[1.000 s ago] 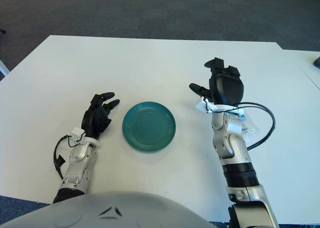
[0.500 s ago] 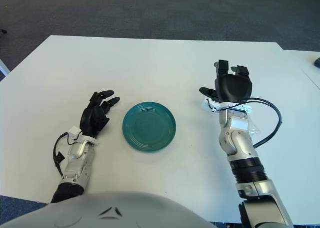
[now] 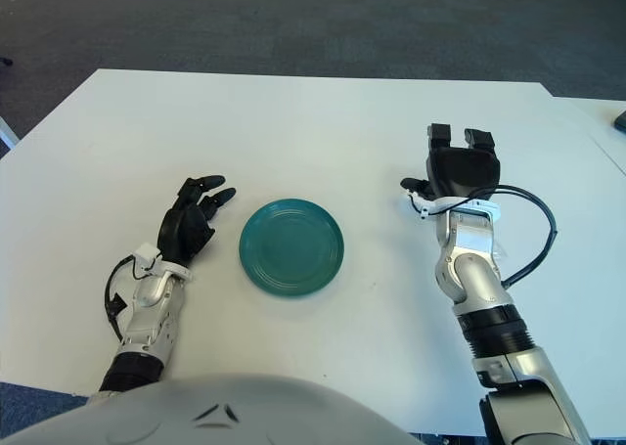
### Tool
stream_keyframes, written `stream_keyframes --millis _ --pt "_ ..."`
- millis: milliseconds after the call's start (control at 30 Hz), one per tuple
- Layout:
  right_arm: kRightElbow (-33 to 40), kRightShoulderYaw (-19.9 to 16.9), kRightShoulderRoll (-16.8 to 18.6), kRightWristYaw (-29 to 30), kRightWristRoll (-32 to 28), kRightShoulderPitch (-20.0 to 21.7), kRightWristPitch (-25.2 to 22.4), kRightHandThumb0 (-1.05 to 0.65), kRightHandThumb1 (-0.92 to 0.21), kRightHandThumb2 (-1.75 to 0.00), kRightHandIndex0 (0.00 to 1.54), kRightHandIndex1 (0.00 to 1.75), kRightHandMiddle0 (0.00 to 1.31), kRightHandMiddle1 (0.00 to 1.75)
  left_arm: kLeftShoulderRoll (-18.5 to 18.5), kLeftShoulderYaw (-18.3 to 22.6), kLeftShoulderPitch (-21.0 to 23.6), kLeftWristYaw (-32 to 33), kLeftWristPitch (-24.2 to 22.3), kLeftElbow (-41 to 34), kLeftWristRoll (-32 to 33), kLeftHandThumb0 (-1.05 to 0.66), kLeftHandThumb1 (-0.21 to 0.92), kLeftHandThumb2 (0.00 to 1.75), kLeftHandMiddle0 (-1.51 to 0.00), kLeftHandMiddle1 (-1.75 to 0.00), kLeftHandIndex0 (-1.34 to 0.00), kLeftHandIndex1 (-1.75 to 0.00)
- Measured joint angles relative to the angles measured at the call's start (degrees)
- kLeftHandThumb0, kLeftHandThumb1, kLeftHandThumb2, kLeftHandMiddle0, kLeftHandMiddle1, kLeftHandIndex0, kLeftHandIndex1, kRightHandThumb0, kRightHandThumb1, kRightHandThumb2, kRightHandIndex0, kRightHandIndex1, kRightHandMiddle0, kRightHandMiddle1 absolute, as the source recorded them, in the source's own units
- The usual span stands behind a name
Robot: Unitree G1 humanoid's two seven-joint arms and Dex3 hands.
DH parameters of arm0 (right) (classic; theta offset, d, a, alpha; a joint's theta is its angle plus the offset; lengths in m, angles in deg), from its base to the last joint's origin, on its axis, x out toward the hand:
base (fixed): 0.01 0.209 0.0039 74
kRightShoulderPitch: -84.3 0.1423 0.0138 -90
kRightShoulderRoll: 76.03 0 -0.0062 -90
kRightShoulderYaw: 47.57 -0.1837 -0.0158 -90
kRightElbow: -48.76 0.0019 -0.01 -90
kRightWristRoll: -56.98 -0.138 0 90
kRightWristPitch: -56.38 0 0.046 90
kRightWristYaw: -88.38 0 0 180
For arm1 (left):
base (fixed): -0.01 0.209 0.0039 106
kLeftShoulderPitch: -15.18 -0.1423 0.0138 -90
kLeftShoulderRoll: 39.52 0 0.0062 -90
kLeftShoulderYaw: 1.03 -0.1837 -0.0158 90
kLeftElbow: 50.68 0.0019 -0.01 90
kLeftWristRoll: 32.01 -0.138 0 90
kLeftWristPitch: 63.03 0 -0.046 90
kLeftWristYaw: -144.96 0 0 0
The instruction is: Put the bottle into the plate.
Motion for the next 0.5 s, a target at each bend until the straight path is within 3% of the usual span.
stream_keyframes --millis 167,500 --pt "0.0 0.0 -1.0 -3.4 0.0 0.7 -1.0 -1.05 -0.92 -0.83 0.01 0.03 0.00 0.16 0.6 0.3 0.5 -0.9 0.3 0.9 0.0 -0.63 0.92 0.96 -0.39 -0.63 -0.18 -1.14" --pt "1.3 -2.3 -1.9 -3.6 -3.1 -1.1 -0.2 -1.05 -0.92 -0.82 0.04 0.03 0.00 0.25 2.2 1.3 0.2 0.6 -3.4 -0.9 -1.4 -0.63 0.92 0.90 -0.41 -0.61 -0.18 -1.13"
